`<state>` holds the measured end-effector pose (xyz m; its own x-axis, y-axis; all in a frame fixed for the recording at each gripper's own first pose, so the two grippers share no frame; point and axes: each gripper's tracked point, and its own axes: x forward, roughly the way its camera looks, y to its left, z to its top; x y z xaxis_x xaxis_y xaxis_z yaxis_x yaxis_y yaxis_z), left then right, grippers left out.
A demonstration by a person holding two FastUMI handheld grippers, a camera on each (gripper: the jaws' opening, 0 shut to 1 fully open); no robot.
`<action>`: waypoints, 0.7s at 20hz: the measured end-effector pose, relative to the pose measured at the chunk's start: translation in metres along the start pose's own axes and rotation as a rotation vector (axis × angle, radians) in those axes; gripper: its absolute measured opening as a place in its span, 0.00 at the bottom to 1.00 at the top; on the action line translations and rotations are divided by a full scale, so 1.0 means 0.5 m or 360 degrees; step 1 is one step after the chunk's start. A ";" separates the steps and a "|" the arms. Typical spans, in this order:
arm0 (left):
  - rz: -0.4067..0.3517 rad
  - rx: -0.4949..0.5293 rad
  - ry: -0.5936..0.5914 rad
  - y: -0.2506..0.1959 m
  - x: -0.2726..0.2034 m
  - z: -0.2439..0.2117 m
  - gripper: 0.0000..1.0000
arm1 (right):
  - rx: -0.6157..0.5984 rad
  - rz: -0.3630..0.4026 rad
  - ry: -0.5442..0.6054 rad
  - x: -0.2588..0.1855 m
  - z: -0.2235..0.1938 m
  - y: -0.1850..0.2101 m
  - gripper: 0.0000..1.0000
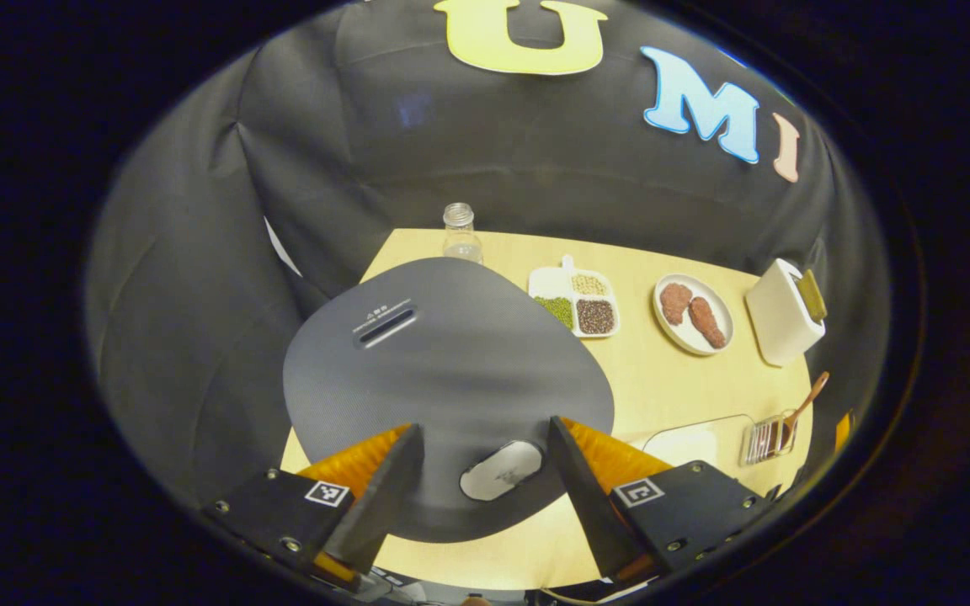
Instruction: Close the left gripper, press the button to open the rice cooker; take a wooden spoon from the chopstick holder with the right hand, scoop a spoonful of rice and pour it into the rice cooker, then put the wooden spoon back into the chopstick holder.
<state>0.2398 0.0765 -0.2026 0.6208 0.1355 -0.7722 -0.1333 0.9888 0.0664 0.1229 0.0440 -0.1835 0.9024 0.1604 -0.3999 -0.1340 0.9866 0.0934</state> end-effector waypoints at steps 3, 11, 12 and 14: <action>0.0028 0.0021 0.0002 -0.001 0.002 0.000 0.99 | 0.0009 0.0024 0.0017 -0.004 -0.010 -0.005 0.98; 0.0127 -0.0106 0.0003 -0.011 -0.009 -0.015 0.97 | 0.0029 0.0017 0.0014 -0.017 -0.019 -0.067 0.98; 0.0119 -0.0098 -0.0020 -0.027 -0.022 -0.025 0.97 | 0.0037 0.0019 0.0010 -0.018 -0.016 -0.077 0.98; 0.0055 -0.0079 -0.0067 -0.081 -0.061 -0.048 0.95 | 0.0049 0.0034 0.0017 -0.017 -0.016 -0.093 0.98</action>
<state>0.2078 0.0310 -0.1967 0.6469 0.1728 -0.7427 -0.1927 0.9794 0.0600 0.1180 -0.0029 -0.1919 0.8950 0.1818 -0.4073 -0.1402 0.9816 0.1301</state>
